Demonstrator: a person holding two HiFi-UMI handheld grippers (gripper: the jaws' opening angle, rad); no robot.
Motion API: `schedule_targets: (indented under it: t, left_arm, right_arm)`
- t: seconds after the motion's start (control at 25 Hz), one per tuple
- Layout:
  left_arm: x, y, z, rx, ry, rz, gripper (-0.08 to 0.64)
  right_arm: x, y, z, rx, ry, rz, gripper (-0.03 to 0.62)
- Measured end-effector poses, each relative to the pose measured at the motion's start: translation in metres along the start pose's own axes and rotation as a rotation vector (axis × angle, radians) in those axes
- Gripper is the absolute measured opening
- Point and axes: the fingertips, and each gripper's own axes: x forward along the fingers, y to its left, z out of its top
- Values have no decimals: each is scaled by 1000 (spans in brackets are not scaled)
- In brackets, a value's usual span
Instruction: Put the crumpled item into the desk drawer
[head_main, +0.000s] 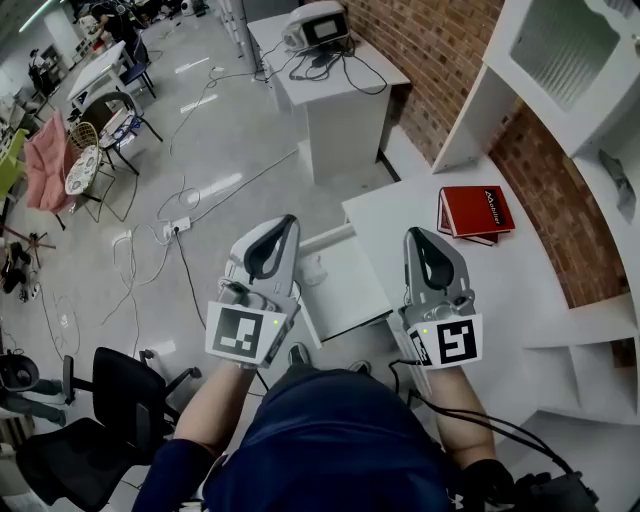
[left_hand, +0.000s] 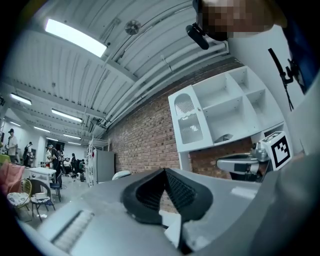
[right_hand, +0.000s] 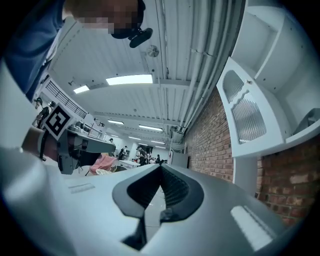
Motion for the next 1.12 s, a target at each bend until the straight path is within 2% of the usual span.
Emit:
schedule_targets:
  t: [0.4,1.12]
  left_arm:
    - [-2,-9,-2,24,23,-6,3]
    - [1,3,-11,20,35,8,3]
  right_arm:
    - [-10,-6,-9,22,-3,-14,2]
    - [-2,-6,-17,49,2,-12,2]
